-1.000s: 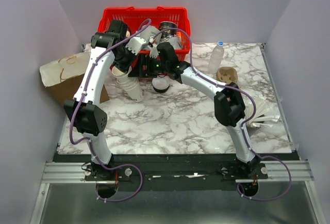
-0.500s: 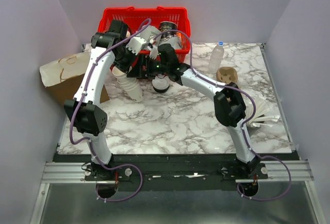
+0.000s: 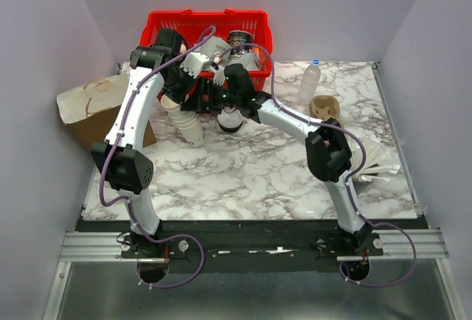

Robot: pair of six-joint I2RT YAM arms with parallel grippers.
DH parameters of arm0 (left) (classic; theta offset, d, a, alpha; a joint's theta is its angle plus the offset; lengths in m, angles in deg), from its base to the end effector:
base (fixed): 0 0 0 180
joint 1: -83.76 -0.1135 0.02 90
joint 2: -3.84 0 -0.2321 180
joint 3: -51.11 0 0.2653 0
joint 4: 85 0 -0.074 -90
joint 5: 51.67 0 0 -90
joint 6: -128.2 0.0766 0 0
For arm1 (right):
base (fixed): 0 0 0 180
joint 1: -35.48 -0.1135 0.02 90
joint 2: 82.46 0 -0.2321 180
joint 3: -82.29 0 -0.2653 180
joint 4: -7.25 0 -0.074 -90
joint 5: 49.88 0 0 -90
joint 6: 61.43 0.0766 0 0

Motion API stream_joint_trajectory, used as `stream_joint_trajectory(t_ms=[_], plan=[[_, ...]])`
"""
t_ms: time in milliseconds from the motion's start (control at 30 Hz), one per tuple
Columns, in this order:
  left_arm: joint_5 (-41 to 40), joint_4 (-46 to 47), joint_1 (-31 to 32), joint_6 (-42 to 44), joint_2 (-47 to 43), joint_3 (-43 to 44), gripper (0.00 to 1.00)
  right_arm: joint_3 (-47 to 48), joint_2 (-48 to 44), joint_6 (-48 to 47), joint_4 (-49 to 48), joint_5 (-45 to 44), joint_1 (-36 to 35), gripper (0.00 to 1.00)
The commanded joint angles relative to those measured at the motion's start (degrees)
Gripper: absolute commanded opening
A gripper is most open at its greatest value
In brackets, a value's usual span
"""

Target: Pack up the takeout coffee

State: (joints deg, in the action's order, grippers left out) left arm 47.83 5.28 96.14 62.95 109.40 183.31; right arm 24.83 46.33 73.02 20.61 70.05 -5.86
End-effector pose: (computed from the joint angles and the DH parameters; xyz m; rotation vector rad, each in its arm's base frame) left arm 0.3754 -0.0953 0.3227 0.8949 2.4986 -0.1508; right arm 0.3962 0.3995 0.2184 -0.3442 2.1439 1.4422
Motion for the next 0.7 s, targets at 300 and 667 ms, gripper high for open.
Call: stream_joint_trajectory(t_ms=[300,667], plan=[[0.26,-8.52,0.27,-1.29,-3.16,1.63,0.00,-6.55,0.76,4.60,11.75,-7.87,1.09,1.00],[-0.09,-8.53,0.19,-0.41,-6.15,-2.58,0.00,-9.09,-1.43,0.47,6.93,-2.45,1.09,1.00]])
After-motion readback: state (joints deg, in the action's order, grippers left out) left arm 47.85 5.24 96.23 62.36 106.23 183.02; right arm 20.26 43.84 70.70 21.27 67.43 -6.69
